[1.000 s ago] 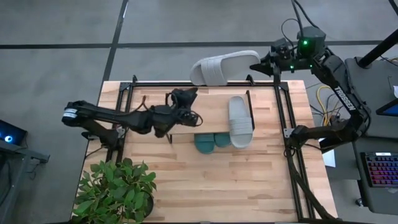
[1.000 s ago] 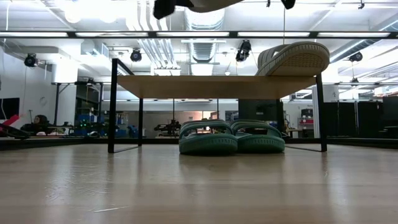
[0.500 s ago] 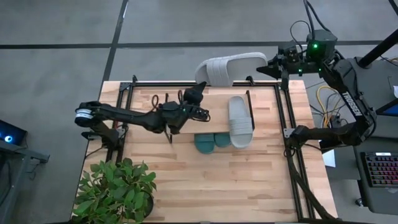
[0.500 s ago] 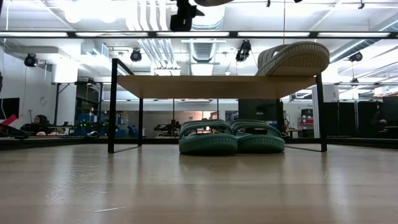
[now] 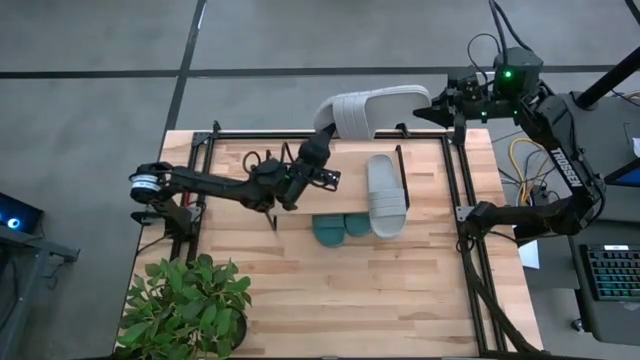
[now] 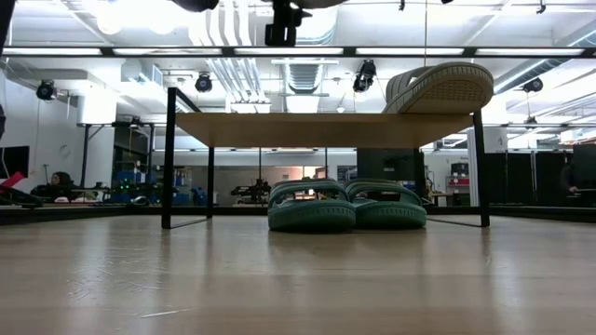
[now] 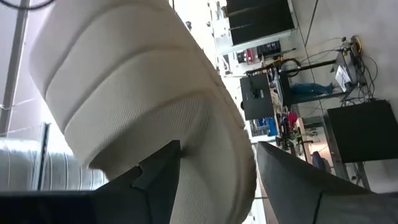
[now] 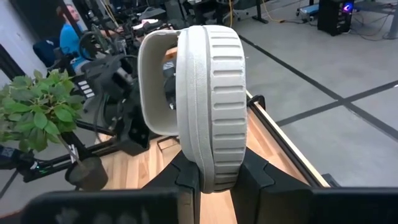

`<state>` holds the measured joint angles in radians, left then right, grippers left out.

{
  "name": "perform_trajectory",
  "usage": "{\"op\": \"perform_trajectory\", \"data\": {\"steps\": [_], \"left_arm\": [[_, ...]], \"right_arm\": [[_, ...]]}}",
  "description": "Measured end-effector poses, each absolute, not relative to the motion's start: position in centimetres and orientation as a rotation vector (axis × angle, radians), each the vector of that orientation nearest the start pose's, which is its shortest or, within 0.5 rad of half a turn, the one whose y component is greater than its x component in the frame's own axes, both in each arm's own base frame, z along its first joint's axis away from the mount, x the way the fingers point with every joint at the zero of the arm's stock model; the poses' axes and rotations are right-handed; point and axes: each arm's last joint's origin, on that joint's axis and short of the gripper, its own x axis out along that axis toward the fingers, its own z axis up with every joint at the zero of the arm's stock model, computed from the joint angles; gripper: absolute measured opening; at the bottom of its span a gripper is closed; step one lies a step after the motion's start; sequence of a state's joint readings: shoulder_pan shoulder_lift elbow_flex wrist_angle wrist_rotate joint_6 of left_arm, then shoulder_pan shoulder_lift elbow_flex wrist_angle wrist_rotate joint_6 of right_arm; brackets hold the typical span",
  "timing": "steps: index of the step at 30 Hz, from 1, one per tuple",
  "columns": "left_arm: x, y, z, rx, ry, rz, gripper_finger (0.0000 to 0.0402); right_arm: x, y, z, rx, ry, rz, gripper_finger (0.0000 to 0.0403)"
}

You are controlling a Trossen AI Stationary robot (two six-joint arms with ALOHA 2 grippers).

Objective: Pick and place slides into the shelf
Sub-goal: Put the gray slides on the shelf

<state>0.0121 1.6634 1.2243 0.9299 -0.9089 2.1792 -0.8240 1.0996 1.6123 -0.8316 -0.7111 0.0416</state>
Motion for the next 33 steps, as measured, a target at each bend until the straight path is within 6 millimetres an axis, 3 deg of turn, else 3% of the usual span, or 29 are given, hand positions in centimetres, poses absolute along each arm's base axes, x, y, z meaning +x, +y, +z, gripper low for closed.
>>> {"op": "perform_trajectory", "data": {"steps": [7,16,19,26,33], "left_arm": [[36.3,3.3,36.3,1.730,0.683,0.985,0.0177],[36.4,3.3,36.1,1.724,0.698,0.981,0.0020],[36.4,3.3,36.1,1.679,0.673,0.993,0.0020],[36.2,3.4,36.0,1.502,0.684,1.059,0.0019],[35.7,3.8,36.0,1.307,0.723,1.157,0.0018]], "right_arm": [[12.8,-11.0,48.3,0.267,0.226,-0.104,0.0045],[12.8,-11.0,48.2,0.249,0.234,-0.092,0.0044],[12.8,-11.0,48.3,0.249,0.231,-0.096,0.0060],[12.3,-10.5,48.7,0.158,0.214,-0.114,0.0147],[10.2,-8.8,49.5,-0.031,0.196,-0.259,0.0170]]}}
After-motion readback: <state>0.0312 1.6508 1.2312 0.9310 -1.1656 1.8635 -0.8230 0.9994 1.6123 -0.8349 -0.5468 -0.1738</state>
